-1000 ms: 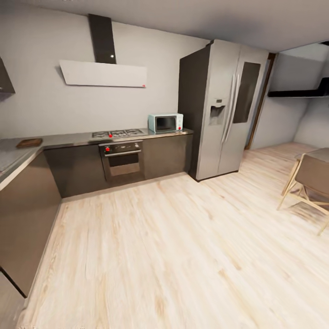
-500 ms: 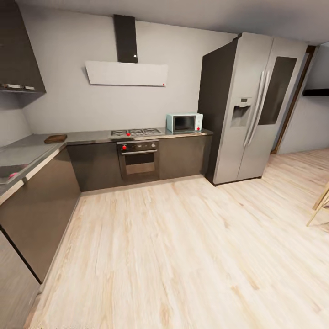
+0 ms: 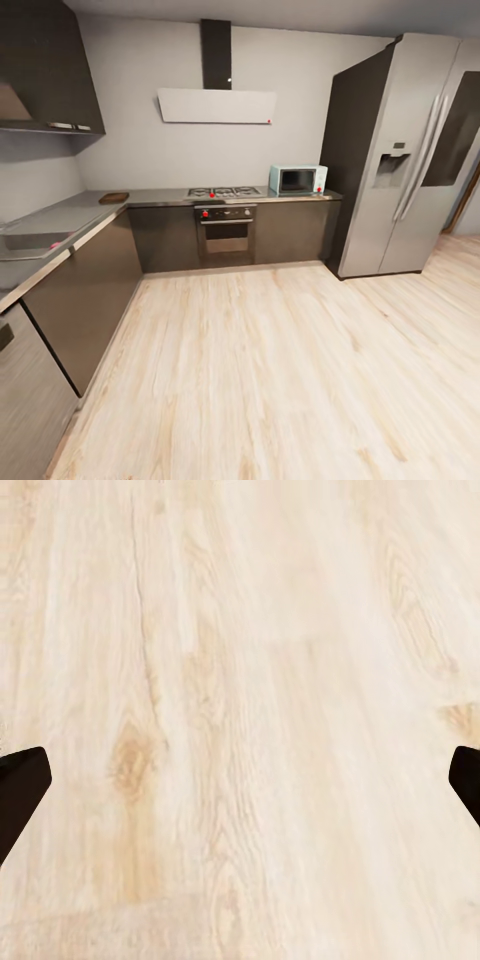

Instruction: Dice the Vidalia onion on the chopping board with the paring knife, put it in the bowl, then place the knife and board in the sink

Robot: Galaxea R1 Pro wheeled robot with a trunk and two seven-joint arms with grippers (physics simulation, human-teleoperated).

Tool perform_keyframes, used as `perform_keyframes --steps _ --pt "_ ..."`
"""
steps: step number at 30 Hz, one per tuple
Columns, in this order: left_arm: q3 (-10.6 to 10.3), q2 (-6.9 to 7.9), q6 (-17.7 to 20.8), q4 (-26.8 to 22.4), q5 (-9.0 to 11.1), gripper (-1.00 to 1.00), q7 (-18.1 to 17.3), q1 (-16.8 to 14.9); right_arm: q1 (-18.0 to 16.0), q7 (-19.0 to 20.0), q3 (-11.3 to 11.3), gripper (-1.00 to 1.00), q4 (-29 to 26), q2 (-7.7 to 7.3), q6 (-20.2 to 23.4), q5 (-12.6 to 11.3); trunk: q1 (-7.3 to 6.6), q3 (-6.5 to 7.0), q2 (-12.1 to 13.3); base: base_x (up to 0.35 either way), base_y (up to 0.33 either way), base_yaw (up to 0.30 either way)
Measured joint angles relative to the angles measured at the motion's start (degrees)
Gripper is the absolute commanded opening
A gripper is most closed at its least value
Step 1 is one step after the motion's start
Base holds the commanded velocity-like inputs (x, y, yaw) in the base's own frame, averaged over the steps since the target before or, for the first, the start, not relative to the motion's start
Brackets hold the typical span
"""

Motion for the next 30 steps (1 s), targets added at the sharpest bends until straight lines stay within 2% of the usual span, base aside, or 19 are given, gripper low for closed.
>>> perform_keyframes --steps 30 --pt "0.0 0.0 0.0 0.0 0.0 1.0 0.0 0.0 0.0 0.0 0.1 1.0 0.0 0.0 0.0 0.0 0.0 -0.62 0.0 0.148 -0.168 0.275"
